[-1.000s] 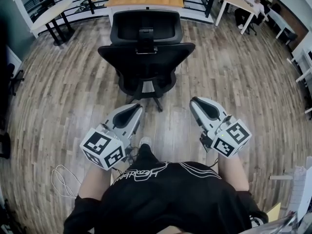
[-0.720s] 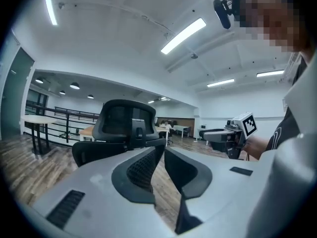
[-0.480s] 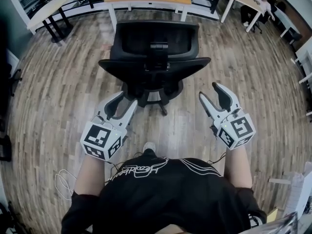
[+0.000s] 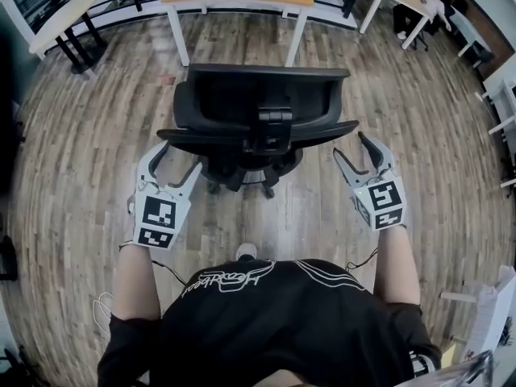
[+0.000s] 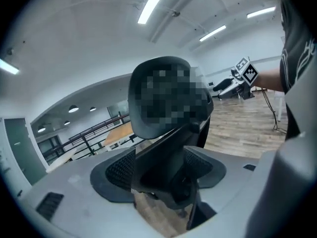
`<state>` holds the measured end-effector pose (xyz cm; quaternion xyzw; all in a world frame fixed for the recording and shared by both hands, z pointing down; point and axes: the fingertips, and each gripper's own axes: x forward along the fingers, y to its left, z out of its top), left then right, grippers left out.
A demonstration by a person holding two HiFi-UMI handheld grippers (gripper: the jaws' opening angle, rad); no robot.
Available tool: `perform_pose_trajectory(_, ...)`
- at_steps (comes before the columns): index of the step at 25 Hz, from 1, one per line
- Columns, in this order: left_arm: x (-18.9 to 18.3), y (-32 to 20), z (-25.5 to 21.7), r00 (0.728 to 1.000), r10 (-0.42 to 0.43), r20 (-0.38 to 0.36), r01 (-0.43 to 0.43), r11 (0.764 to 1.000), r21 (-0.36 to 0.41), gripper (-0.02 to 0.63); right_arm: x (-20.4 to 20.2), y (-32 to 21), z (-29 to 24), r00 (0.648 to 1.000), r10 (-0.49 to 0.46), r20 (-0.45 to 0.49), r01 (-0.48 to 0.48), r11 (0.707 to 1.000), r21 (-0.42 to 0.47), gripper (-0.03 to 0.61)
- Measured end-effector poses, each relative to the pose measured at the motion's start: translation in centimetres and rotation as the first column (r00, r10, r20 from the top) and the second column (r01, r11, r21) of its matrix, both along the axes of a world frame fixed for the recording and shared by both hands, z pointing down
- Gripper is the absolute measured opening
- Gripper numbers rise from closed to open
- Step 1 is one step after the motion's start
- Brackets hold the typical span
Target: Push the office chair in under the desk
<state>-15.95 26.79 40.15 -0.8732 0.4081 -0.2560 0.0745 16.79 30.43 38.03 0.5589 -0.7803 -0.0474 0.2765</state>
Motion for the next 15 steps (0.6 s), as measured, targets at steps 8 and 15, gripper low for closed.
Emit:
perform_pose_trajectory(8, -1.8, -4.7, 2.8, 0.973, -0.009, 0.231, -0.006, 0.998, 0.067, 0.279, 1.2, -3.9, 3.8, 0.932, -0.029, -0.361, 0.01, 0.999, -0.053, 0.278)
perform_pose_trajectory(15, -1.2, -5.7, 4.2, 0.937, 0.065, 0.343, -0.097, 0.992, 0.078, 0.278, 1.7, -5.7, 5.7, 0.856, -0.054, -0.514, 0.014, 0.997, -0.081, 0.278)
